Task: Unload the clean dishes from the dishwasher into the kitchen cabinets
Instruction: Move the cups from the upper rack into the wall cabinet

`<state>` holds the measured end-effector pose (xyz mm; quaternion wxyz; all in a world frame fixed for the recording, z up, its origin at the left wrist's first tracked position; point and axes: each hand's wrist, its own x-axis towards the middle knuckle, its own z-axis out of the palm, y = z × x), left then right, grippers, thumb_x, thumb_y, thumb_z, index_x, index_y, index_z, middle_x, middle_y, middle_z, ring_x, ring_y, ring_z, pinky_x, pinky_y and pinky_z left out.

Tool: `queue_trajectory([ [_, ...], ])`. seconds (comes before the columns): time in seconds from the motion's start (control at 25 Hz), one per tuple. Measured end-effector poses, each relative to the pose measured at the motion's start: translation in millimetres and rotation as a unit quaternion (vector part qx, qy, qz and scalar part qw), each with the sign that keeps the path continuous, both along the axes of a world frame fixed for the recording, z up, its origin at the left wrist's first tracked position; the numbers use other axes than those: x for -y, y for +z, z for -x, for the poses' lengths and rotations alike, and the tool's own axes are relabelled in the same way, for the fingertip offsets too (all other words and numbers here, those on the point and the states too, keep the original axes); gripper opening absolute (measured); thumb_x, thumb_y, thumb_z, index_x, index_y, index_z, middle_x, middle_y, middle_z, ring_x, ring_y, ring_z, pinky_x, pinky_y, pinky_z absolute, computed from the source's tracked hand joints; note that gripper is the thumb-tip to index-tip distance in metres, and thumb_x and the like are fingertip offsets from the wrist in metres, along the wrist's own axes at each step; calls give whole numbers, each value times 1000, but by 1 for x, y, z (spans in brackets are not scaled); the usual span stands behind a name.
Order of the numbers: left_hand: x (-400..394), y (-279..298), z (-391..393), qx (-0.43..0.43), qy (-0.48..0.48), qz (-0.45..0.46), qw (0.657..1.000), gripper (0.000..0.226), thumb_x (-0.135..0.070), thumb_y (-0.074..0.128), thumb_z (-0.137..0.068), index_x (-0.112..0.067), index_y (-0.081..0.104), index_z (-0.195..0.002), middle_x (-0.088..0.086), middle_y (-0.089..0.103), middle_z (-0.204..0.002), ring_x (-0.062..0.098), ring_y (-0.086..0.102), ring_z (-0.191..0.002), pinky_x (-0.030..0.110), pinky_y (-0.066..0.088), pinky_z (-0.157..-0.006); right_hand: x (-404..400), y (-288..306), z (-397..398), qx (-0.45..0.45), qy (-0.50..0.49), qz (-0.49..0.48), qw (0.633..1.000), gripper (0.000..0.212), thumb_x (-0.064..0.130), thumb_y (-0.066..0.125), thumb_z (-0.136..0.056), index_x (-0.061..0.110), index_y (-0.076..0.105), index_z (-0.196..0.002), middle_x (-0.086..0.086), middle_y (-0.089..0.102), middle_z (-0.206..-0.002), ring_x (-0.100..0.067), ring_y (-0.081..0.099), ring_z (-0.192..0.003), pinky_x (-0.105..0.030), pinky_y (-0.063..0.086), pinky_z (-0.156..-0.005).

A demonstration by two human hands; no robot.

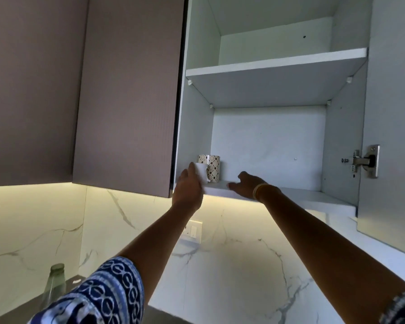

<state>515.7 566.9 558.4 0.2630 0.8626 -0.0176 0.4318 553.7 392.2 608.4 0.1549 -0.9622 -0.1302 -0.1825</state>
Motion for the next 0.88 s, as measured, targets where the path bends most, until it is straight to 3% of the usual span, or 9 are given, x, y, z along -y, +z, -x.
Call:
queue_trajectory([
  [0.08,3,-24,14,-17,16,-102,995,59,-32,42,-98,-18,18,-151,12,33,-152,31,36,-138,43,36,-110,2,-19,25,78,-23,84,993,64,54,33,-96,10,34,-142,-15,49,-141,-34,51,-125,-42,42,-100],
  [0.16,3,-39,33,-46,27,-222,974,59,-43,33,-100,-31,7,-152,5,13,-161,26,15,-148,45,18,-118,5,-47,53,189,-48,156,968,69,53,41,-93,14,25,-147,-13,45,-142,-33,50,-125,-43,42,-100],
  [0.28,8,-61,71,-27,11,-283,959,59,-46,30,-99,-35,5,-152,3,4,-162,24,8,-149,47,8,-119,10,-93,100,233,-61,174,955,82,33,55,-86,17,11,-153,-13,20,-158,-31,24,-144,-43,25,-115],
  [0.4,16,-98,112,-26,-27,-272,961,61,-45,33,-98,-30,9,-153,6,8,-161,25,11,-149,50,10,-118,14,-143,140,187,-86,97,974,85,23,55,-83,17,8,-153,-11,12,-160,-27,19,-147,-45,23,-117],
  [0.48,24,-129,137,-21,-63,-274,959,64,-43,39,-96,-29,12,-153,7,15,-160,25,17,-148,51,14,-118,18,-182,166,157,-108,69,979,84,23,54,-80,15,12,-152,-12,17,-159,-27,23,-145,-46,27,-115],
  [0.6,48,-188,180,-83,-143,-268,949,65,-40,43,-95,-31,12,-152,5,16,-160,22,18,-147,49,13,-118,34,-255,221,80,-144,39,986,79,22,59,-78,12,23,-148,-14,28,-153,-30,34,-138,-46,33,-110],
  [0.88,126,-342,268,-224,-291,-301,880,66,-35,47,-94,-30,14,-151,3,17,-160,19,14,-148,45,8,-120,101,-423,354,-63,-262,-44,962,66,13,61,-71,10,41,-135,-14,49,-131,-33,55,-114,-42,46,-90],
])
